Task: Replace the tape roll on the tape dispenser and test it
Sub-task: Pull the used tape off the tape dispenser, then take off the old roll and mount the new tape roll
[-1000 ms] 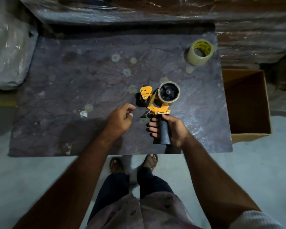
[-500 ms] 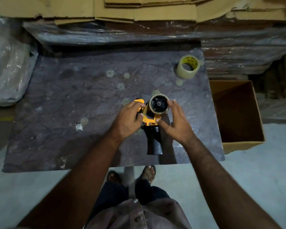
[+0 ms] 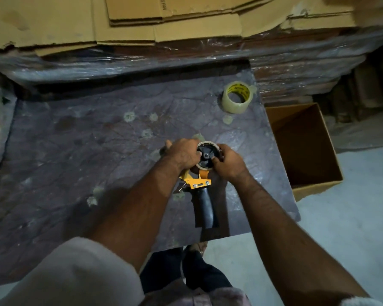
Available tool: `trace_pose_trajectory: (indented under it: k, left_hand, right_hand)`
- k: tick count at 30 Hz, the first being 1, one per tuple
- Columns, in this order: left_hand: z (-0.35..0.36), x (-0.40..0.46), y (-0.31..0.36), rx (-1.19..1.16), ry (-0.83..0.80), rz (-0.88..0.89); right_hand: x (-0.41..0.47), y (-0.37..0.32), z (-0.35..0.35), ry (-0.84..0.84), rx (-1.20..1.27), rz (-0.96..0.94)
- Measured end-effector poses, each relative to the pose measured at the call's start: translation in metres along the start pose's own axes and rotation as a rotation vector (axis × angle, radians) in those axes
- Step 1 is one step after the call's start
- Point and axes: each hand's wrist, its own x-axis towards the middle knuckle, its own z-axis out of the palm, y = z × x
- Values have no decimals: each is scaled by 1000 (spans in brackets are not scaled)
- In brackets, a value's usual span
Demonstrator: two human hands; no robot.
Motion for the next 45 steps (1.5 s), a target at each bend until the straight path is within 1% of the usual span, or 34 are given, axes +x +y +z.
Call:
trace_pose_trajectory:
  k: [4, 8, 12, 15, 23, 27, 30, 32, 35, 37, 39, 40, 42, 45]
  left_hand:
    - [0, 8, 5, 15, -12, -80]
    - [-5, 13, 7, 84, -34, -72]
    - [-10, 12, 11, 128, 48, -57]
    - [-12, 10, 11, 141, 96, -42]
    - [-7, 1, -1, -36, 60, -43]
    - [-9, -9, 10, 39, 137, -38]
    - [-12, -14, 16, 50, 132, -61]
    - [-16, -16, 14, 13, 133, -71]
    - [-26, -21, 8, -94, 181, -86]
    - [-33, -29, 7, -183, 180, -107]
    - [-38, -39, 8, -244, 214, -120]
    - [-40, -45, 9, -284, 219, -111]
    - [-44, -59, 9, -417, 166, -28]
    - [-53, -91, 3, -731, -14, 130]
  right_hand:
    - [0, -11, 9, 67, -10, 84]
    - [3, -18, 13, 153, -57, 167]
    - [5, -25, 7, 204, -79, 218]
    - [6, -30, 5, 207, -79, 233]
    - [2, -21, -1, 185, 8, 222]
    - [-3, -25, 3, 186, -40, 224]
    - [-6, -27, 3, 159, -69, 217]
    - [-6, -21, -2, 129, -54, 153]
    - [-15, -11, -20, 37, 95, -67]
    - [-31, -9, -37, -73, 199, -205]
    - [-48, -10, -49, -171, 213, -282]
    - [-55, -11, -53, -192, 192, -302]
    - [-67, -12, -59, -156, 149, -343]
    - [-82, -12, -70, -59, 209, -383]
